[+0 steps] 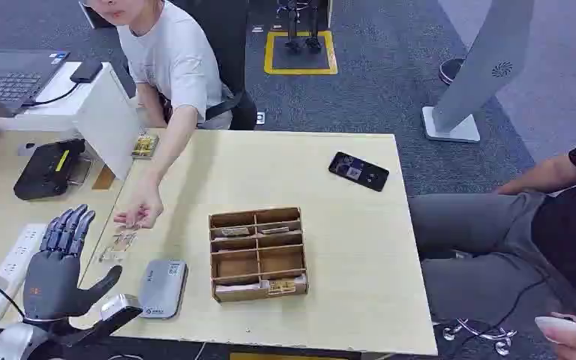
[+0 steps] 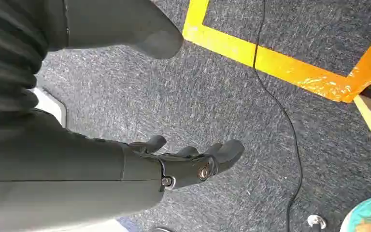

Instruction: Pass the card to the sensor for recognition and then transmit it.

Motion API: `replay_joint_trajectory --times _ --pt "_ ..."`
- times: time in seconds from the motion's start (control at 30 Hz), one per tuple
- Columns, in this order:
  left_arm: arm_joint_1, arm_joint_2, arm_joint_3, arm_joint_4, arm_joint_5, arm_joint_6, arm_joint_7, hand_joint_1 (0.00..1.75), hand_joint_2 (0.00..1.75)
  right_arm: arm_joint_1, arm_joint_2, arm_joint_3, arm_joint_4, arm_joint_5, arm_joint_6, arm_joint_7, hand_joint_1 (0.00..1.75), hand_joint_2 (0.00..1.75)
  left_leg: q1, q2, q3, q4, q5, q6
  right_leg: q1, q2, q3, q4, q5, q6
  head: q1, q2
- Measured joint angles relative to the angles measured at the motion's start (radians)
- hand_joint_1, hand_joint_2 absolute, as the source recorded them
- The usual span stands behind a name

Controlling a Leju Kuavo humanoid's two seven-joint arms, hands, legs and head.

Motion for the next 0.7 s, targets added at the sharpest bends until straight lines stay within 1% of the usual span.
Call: replay_joint_trajectory --times 0.13,0.47,0.5,0.7 --pt "-0.001 0.000 0.000 0.004 -0.026 0.018 0.007 0.00 1.75 0.000 0.000 0.000 0.000 0.000 -0.002 0.002 0.00 1.75 0.000 0.000 0.000 0.000 0.000 0.000 0.000 0.000 0.000 0.000 0.000 0.000 0.000 0.000" --pt "-0.009 0.000 0.000 0.007 -0.028 0.020 0.010 0.00 1.75 0.000 0.000 0.001 0.000 0.000 -0.002 0.001 0.00 1.75 0.000 0.000 0.000 0.000 0.000 0.000 0.000 0.000 0.000 0.000 0.000 0.000 0.000 0.000" --pt "-0.010 0.000 0.000 0.007 -0.027 0.021 0.010 1.75 1.75 0.000 0.000 0.001 0.000 0.000 -0.002 0.001 0.00 1.75 0.000 0.000 0.000 0.000 0.000 0.000 0.000 0.000 0.000 0.000 0.000 0.000 0.000 0.000" --pt "-0.010 0.000 0.000 0.009 0.014 0.017 0.002 1.75 1.75 0.001 0.000 0.003 0.000 -0.001 -0.008 -0.001 0.00 1.75 0.000 0.000 0.000 0.000 0.000 0.000 0.000 0.000 0.000 0.000 0.000 0.000 0.000 0.000"
